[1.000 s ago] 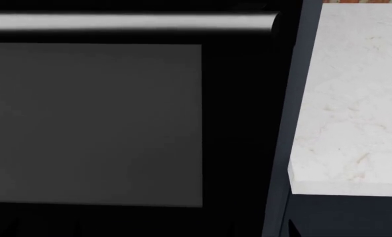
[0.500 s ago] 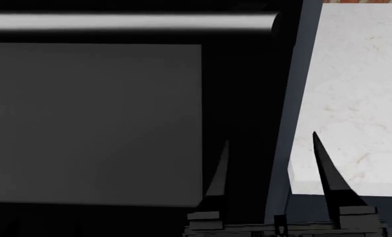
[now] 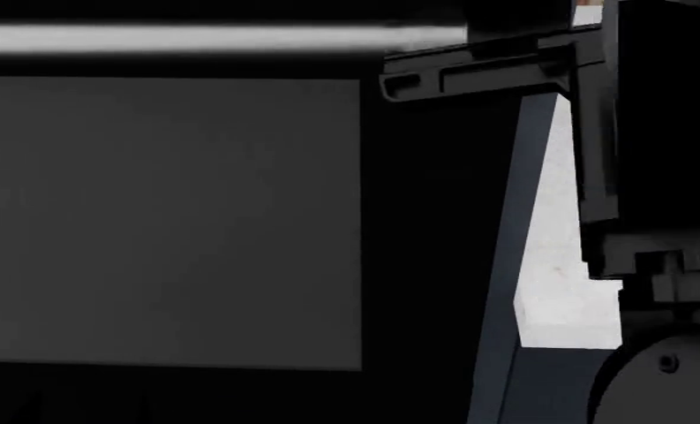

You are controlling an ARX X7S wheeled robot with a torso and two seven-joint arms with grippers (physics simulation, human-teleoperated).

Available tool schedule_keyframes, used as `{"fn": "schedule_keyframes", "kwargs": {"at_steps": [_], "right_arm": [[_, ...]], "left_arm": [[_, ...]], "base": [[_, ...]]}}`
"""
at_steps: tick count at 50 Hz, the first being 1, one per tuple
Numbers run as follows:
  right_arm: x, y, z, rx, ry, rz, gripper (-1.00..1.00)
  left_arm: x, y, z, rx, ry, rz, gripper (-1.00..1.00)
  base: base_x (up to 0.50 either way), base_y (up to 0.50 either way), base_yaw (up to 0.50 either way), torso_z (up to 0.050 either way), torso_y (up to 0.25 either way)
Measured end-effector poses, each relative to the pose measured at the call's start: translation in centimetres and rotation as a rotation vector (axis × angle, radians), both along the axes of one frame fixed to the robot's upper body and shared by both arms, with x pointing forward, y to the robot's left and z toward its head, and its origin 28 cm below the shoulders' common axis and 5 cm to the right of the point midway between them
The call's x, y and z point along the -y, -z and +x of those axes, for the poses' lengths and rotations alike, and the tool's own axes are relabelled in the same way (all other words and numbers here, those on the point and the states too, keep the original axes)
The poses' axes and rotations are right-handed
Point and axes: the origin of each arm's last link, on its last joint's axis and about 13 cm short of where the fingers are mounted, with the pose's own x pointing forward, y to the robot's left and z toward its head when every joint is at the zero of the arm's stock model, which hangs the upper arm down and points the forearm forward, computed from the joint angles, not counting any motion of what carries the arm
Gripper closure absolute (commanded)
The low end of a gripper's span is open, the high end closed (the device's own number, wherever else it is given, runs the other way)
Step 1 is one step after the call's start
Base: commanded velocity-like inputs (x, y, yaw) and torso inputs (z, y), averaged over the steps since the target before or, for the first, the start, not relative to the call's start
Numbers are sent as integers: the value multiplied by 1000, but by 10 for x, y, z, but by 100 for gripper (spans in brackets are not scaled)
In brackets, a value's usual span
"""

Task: Press the start button on the microwave

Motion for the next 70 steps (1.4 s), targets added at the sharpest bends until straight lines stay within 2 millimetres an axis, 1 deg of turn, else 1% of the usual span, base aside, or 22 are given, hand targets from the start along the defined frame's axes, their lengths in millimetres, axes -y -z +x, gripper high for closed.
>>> {"fn": "schedule_keyframes", "kwargs": {"at_steps": [6, 12, 18, 26, 32, 39, 53, 70], "right_arm": [[3, -40, 3, -6, -33, 13, 100], [2, -71, 5, -24, -62, 3, 100], [0, -94, 6, -33, -80, -16, 100], [-3, -118, 15, -35, -89, -42, 100], [-5, -131, 25, -38, -93, -54, 100], [-7, -143, 37, -46, -102, -68, 100], [-16, -159, 56, -56, -132, -99, 100], [-25, -174, 84, -64, -150, -106, 100]], "left_arm": [[-1, -1, -1, 3, -3, 1, -100], [-1, -2, -1, 5, -5, 1, -100], [-1, -4, -1, 8, -7, 2, -100], [0, -10, -2, 11, -6, 3, -100], [1, -12, -3, 11, -6, 2, -100], [0, -8, -1, 12, -5, 4, -100], [-2, 0, 0, 13, -7, 8, -100], [-4, 0, 0, 14, -8, 7, -100]], "base": [[0, 0, 0, 0, 0], [0, 0, 0, 0, 0], [0, 0, 0, 0, 0], [0, 0, 0, 0, 0], [0, 0, 0, 0, 0], [0, 0, 0, 0, 0], [0, 0, 0, 0, 0], [0, 0, 0, 0, 0]]}}
